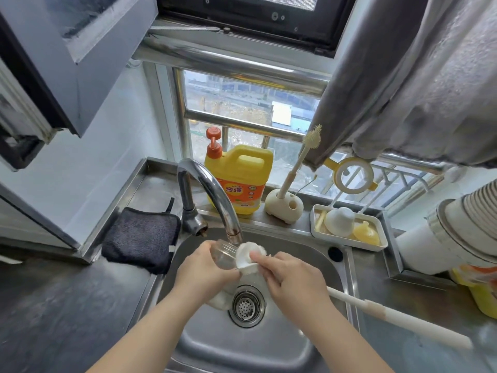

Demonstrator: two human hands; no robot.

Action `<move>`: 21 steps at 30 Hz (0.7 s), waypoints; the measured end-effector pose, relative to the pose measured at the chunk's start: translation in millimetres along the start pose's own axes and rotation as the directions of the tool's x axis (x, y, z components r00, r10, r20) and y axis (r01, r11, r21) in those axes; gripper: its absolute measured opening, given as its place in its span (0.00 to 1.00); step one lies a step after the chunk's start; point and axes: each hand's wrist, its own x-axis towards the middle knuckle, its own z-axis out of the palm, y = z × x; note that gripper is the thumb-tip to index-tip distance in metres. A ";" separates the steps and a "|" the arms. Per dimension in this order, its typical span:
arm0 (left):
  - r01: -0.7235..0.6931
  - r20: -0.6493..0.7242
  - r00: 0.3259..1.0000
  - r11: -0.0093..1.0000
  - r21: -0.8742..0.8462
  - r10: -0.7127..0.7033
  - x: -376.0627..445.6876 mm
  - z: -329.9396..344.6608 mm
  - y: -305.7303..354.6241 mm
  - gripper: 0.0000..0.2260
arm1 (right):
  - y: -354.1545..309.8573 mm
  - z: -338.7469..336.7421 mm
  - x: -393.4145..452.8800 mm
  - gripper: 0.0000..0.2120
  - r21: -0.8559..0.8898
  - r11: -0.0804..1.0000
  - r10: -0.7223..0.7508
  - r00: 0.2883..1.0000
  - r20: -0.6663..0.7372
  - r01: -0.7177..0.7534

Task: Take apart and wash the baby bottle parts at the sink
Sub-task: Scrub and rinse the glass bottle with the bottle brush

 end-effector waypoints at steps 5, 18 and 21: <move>-0.067 -0.074 0.994 0.985 0.162 0.080 -1.5 -4.6 8.7 0.28 | -7.0 -7.3 5.4 0.16 0.024 0.998 0.052 0.996 0.068 -0.053; 0.103 0.228 0.972 0.776 -0.623 0.054 10.2 -16.1 -2.7 0.24 | 10.4 0.0 -1.3 0.15 0.409 0.877 0.208 0.967 0.150 -0.252; 0.352 0.475 0.865 0.476 -0.806 0.165 14.6 -15.8 -12.3 0.29 | 9.9 0.9 2.3 0.16 0.597 0.761 0.225 0.967 0.123 -0.253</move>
